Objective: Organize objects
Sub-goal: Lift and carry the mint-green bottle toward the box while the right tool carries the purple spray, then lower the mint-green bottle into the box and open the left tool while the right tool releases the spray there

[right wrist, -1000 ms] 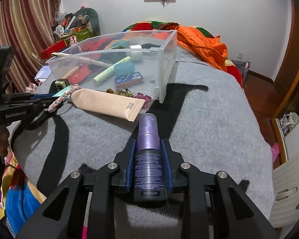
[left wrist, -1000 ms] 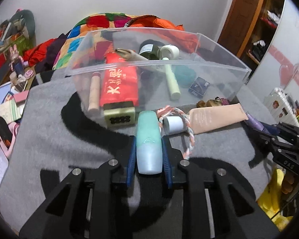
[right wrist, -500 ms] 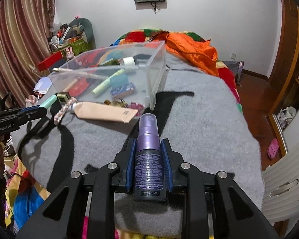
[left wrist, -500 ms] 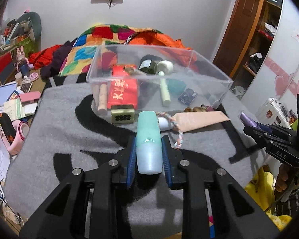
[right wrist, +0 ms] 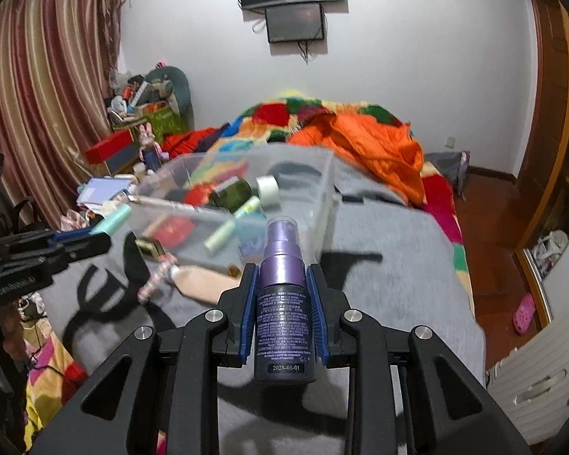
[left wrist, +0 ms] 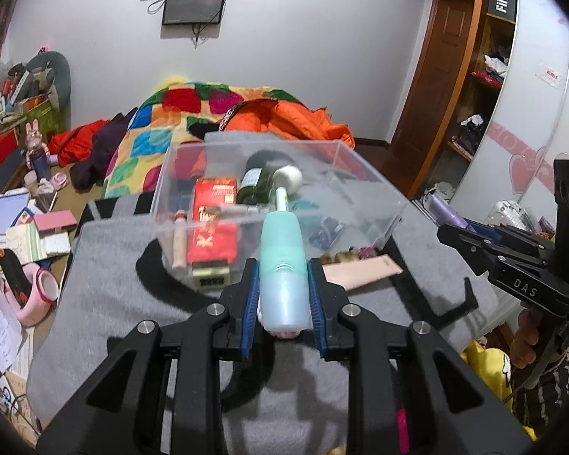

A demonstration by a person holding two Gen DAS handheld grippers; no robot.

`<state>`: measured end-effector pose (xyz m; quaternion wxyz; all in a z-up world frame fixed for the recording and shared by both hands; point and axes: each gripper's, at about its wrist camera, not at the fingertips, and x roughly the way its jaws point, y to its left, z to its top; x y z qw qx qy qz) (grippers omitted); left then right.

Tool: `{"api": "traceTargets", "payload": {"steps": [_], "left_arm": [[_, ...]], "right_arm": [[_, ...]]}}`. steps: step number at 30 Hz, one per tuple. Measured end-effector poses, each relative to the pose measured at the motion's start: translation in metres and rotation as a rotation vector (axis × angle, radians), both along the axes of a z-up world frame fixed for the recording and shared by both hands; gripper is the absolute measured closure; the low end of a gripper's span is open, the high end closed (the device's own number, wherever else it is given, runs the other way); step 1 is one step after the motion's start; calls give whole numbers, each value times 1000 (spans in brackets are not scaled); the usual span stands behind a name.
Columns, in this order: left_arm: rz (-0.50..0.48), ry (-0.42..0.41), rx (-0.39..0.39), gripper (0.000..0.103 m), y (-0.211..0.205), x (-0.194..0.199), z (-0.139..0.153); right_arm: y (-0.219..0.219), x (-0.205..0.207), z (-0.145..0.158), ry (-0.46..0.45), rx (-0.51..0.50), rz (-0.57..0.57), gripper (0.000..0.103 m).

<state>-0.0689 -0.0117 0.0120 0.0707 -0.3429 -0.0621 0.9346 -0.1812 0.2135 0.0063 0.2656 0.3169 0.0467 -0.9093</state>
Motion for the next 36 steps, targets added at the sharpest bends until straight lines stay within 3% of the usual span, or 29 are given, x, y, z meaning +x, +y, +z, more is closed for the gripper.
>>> {"api": "traceTargets", "payload": {"steps": [8,17,21,26,36], "left_arm": [[-13,35,-11,79,7,-18,15],[-14,36,-3,79,2,-45,15],[-33,-1,27,79,-3,-44,4],[-73,-69,9,79,4,-40,-18],[-132,-187,40,78,12,-66,-56]], "right_arm": [[-20,-11,20,50,-32,26,80],[-40,-47,11,5,-26,19,80],[-44,-56,6,-17,-31,19,80],[-50,-71,0,-46,-32,24,80],[-68,-99,-3,-76,8,30,80]]}}
